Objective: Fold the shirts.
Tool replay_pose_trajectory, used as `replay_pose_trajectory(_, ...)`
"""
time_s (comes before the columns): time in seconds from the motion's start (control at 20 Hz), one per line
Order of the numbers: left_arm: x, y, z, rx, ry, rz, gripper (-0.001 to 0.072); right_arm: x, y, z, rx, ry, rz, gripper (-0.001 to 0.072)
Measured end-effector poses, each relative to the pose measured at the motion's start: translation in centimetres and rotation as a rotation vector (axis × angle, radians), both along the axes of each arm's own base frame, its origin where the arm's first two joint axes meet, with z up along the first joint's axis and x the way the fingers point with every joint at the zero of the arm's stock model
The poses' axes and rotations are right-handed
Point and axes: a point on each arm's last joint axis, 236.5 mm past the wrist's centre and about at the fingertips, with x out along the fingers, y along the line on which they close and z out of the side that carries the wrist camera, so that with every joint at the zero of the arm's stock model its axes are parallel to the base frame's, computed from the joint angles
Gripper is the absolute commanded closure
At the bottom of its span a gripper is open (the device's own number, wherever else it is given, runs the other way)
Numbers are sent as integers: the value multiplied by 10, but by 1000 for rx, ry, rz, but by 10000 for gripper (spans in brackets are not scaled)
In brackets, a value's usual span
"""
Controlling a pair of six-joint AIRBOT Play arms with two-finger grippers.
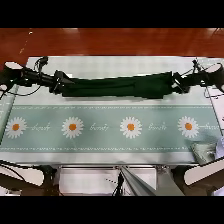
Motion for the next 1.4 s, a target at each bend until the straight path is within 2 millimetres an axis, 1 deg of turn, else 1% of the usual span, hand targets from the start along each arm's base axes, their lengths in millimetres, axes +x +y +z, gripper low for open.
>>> replay_pose_trajectory(0.05, 0, -3, 2, -10, -1, -4, 35, 3, 12, -3, 7, -12, 25, 533)
replay_pose_trajectory(0.1, 0, -5, 4, -15, -4, -3, 35, 7, 23, -1, 22, -41, 43, 666)
replay_pose_trajectory(0.15, 0, -6, 5, -20, -6, -3, 44, 10, 31, 4, 21, -72, 78, 677)
replay_pose_trajectory(0.2, 1, -7, 8, -28, -10, -2, 129, 13, 39, 15, 31, -108, 104, 677)
replay_pose_trajectory(0.25, 2, -9, 11, -34, -15, -1, 261, 19, 46, 35, 44, -165, 118, 677)
replay_pose_trajectory(0.3, 2, -10, 14, -40, -21, 0, 416, 23, 50, 54, 44, -215, 131, 678)
replay_pose_trajectory(0.35, 3, -14, 19, -55, -27, 2, 514, 21, 54, 72, 35, -253, 159, 678)
replay_pose_trajectory(0.4, 4, -19, 25, -78, -35, 0, 543, 17, 59, 93, 30, -287, 193, 678)
replay_pose_trajectory(0.45, 4, -27, 32, -105, -50, -9, 546, 13, 65, 115, 13, -326, 227, 678)
replay_pose_trajectory(0.5, 5, -37, 40, -138, -72, -22, 557, 3, 71, 132, -8, -345, 271, 678)
replay_pose_trajectory(0.55, 5, -49, 47, -170, -91, -37, 586, -9, 77, 149, -32, -357, 319, 678)
replay_pose_trajectory(0.65, 2, -80, 60, -221, -121, -77, 591, -34, 93, 182, -88, -382, 395, 678)
replay_pose_trajectory(0.7, 2, -96, 63, -233, -135, -90, 630, -45, 100, 195, -117, -392, 424, 678)
replay_pose_trajectory(0.75, -3, -114, 65, -243, -141, -114, 688, -56, 109, 210, -144, -406, 444, 678)
replay_pose_trajectory(0.8, -7, -132, 65, -246, -149, -137, 688, -66, 114, 221, -173, -414, 457, 678)
replay_pose_trajectory(0.9, -17, -167, 66, -249, -163, -180, 688, -84, 122, 241, -227, -431, 463, 678)
replay_pose_trajectory(1.05, -42, -214, 65, -254, -166, -257, 689, -105, 126, 265, -308, -460, 448, 678)
replay_pose_trajectory(1.2, -69, -251, 59, -256, -136, -325, 689, -119, 123, 285, -365, -494, 422, 678)
replay_pose_trajectory(1.25, -82, -264, 55, -258, -114, -354, 689, -122, 121, 291, -376, -506, 409, 677)
replay_pose_trajectory(1.4, -116, -296, 37, -253, -44, -423, 689, -130, 118, 303, -391, -528, 382, 677)
